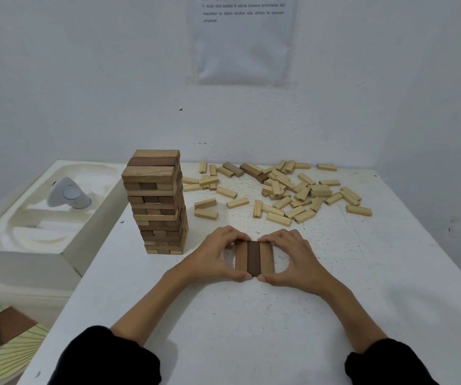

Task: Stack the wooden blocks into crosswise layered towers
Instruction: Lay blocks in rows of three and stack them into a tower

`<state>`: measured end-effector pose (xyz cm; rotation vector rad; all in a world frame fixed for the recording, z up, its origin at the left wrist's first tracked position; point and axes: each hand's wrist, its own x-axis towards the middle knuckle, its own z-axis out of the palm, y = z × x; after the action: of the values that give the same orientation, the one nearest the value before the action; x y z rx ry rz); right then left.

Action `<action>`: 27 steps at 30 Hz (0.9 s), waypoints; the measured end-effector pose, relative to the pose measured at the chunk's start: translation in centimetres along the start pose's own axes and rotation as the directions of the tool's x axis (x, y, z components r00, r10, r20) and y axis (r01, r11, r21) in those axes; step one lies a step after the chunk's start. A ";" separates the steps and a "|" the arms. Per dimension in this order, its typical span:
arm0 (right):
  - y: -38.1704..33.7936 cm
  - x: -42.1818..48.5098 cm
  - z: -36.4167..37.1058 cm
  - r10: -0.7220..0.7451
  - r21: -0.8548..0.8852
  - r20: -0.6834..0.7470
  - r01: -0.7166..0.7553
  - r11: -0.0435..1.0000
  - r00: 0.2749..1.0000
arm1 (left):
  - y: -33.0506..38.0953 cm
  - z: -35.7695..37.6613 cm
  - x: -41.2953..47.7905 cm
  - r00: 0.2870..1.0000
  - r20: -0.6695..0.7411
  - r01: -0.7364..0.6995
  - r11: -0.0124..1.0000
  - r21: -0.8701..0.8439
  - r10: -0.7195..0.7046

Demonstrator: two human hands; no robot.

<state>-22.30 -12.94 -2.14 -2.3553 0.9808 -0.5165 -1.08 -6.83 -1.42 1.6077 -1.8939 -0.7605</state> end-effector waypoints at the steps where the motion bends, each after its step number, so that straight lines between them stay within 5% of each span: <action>1: -0.1 0.0 0.0 -0.004 0.001 0.002 0.004 1.000 1.000 | 0.1 0.0 0.0 1.000 -0.004 -0.004 1.000 0.001 0.004; 27: -10.0 2.1 -12.0 -0.183 -0.041 -0.163 0.179 0.983 0.969 | 12.0 -12.1 0.1 0.981 -0.071 -0.166 0.969 0.182 0.182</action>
<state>-21.88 -12.42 13.58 -2.4703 0.8521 -0.7868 -0.66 -6.28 15.59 1.5236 -2.0530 -0.4542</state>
